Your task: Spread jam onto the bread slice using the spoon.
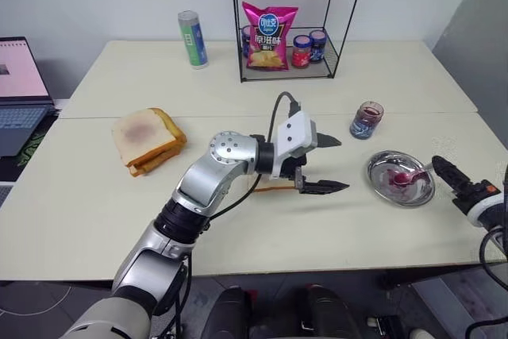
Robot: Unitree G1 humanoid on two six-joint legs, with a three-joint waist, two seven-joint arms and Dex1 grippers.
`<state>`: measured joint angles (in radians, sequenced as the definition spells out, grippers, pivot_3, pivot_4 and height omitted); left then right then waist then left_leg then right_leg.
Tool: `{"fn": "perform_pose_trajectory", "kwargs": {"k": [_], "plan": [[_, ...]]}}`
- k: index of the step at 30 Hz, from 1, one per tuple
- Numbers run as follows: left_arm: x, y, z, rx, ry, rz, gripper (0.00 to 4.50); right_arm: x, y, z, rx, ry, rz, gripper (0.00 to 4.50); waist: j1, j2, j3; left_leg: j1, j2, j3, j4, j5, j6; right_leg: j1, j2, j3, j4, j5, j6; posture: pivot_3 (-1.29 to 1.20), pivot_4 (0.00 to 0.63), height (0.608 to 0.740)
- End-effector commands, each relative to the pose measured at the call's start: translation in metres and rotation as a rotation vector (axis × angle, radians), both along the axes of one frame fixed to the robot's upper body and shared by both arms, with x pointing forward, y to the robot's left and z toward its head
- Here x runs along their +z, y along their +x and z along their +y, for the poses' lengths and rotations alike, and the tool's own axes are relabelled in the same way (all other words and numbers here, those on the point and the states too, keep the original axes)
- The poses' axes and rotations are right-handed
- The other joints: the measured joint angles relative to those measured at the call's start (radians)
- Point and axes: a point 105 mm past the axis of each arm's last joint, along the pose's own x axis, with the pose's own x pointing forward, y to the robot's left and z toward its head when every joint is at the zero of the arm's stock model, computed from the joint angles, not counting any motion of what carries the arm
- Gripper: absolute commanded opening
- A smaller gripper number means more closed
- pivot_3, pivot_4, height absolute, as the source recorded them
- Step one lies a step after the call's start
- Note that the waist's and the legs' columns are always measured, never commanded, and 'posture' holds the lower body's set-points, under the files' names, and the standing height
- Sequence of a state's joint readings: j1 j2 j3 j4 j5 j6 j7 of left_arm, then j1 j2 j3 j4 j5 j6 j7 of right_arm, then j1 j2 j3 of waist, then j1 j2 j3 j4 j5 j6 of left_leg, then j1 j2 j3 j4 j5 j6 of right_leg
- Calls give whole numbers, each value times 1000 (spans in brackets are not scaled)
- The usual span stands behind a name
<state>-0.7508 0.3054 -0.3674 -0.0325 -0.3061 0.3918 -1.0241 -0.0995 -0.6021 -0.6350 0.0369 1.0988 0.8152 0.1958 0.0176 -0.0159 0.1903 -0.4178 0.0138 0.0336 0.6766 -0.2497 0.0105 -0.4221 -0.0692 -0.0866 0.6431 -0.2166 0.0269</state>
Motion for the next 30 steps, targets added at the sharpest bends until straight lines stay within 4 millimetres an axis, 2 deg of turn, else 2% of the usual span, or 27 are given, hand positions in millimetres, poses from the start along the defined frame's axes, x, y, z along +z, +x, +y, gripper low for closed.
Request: {"fn": "perform_pose_trajectory", "kwargs": {"k": [1, 9, 14, 18, 28, 30], "plan": [[-1, -3, 0, 11, -1, -12, 4445, -1, 8, -5, 12, 6, -25, 4348, 3, 0, 0, 0, 0, 0, 0, 0, 0, 0, 0, 0, 0, 0, 0, 0, 150, 740], [1, -5, -5, 16, -2, -12, 4445, -10, 24, -7, -36, 83, -55, 4348, 5, 0, 0, 0, 0, 0, 1, 0, 0, 0, 0, 0, 0, 1, 1, 0, 150, 740], [4, -6, -3, 28, -10, 1, 4445, -11, 28, -14, -73, 118, -76, 4348, 4, 0, 0, 0, 0, 1, 1, 0, 0, 0, 0, 1, 0, 1, 1, 0, 150, 740], [0, -9, 1, 24, 8, 11, 4445, -11, 32, -27, -122, 132, -88, 4348, 4, 0, 0, 1, 0, 1, 1, 0, 0, 0, 0, 1, 1, 1, 1, 0, 150, 740], [2, -8, 2, 34, 6, 18, 4445, -11, 41, -34, -100, 129, -72, 4348, 4, 0, 0, 1, 0, 2, 1, 0, 0, 0, 0, 6, 1, 1, 1, 0, 150, 740], [0, -9, 3, 37, 6, 21, 4500, -12, 42, -36, -93, 131, -69, 3976, 4, 0, 0, 1, 0, 2, 1, 0, 0, 0, 0, 6, 1, 1, 2, 0, 150, 740]]}}
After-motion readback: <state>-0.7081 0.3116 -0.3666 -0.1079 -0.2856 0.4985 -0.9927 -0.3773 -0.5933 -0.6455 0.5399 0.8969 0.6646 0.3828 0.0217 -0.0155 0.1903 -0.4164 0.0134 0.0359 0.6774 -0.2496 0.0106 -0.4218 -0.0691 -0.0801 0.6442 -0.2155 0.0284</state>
